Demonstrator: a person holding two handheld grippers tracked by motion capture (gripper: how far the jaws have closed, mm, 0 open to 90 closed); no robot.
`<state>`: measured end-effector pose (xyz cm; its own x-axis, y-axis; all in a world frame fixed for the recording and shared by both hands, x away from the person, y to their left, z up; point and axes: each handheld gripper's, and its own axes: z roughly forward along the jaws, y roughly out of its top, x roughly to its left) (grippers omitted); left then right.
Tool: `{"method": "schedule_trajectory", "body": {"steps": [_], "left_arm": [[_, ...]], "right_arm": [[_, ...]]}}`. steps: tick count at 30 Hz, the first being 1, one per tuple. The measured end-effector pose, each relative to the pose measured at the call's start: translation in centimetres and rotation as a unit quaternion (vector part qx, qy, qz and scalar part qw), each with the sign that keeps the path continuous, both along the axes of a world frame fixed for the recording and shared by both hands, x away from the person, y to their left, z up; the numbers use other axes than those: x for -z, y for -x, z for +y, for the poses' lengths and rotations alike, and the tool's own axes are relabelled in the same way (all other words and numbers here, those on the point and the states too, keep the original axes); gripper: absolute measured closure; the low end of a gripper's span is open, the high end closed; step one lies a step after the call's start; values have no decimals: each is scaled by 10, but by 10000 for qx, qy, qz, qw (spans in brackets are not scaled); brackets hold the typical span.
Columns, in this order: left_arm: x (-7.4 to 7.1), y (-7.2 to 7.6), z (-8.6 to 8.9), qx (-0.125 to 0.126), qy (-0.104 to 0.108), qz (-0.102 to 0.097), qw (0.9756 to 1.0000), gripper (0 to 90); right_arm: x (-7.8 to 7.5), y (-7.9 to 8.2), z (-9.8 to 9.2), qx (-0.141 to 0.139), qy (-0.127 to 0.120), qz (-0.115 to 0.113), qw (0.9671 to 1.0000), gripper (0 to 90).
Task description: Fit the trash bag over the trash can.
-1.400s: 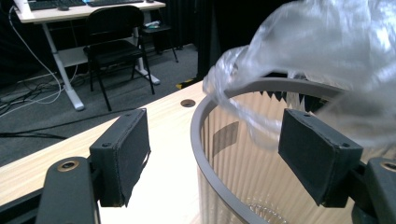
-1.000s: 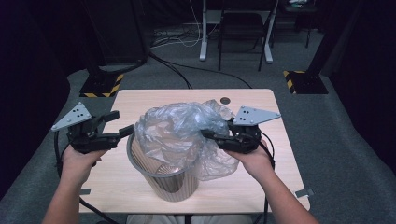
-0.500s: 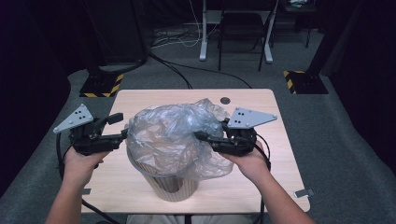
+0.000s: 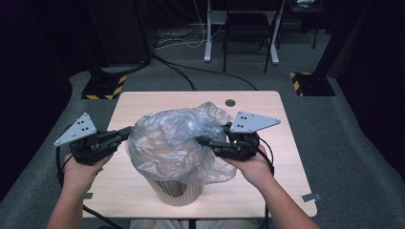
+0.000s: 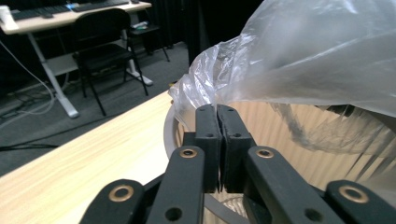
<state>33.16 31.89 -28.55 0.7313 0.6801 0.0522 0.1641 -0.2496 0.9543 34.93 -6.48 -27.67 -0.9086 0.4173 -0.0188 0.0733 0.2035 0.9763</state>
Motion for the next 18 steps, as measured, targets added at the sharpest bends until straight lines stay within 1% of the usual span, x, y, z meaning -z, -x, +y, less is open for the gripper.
{"method": "schedule_trajectory", "body": {"steps": [1, 4, 7, 8, 9, 10, 11, 13, 14, 16, 18], "left_arm": [[0, 2, 1, -83, -52, -44, 9999, 891], [0, 4, 3, -123, -65, -77, 9999, 894], [0, 6, 7, -235, -128, -98, 9996, 894], [1, 7, 8, -254, -143, -100, 9995, 895], [2, 8, 10, -285, -141, -90, 9995, 895], [3, 9, 13, -327, -134, -80, 9993, 895], [5, 9, 16, -352, -135, -59, 9993, 895], [9, 10, 21, -398, -106, -3, 9992, 894], [11, 11, 23, -427, -120, 26, 9990, 895], [15, 12, 27, -486, -133, 65, 9987, 894], [19, 12, 31, -597, -154, 81, 9981, 895]], "right_arm": [[0, 0, 1, -6, -9, -15, 10000, 615], [0, -1, 2, -28, -15, -13, 10000, 613], [0, -1, 4, -47, 47, -31, 10000, 594], [0, -1, 5, -40, 62, -44, 10000, 547], [0, -1, 6, -28, 64, -48, 10000, 525], [0, -1, 6, -28, 64, -48, 10000, 525], [0, -1, 7, -8, 75, -52, 10000, 496], [1, -2, 7, 27, 70, -35, 10000, 421], [1, -3, 9, -22, 66, -17, 10000, 383], [1, -3, 9, -44, 71, -41, 10000, 368], [1, -2, 12, -93, 89, -96, 9999, 317]]}}
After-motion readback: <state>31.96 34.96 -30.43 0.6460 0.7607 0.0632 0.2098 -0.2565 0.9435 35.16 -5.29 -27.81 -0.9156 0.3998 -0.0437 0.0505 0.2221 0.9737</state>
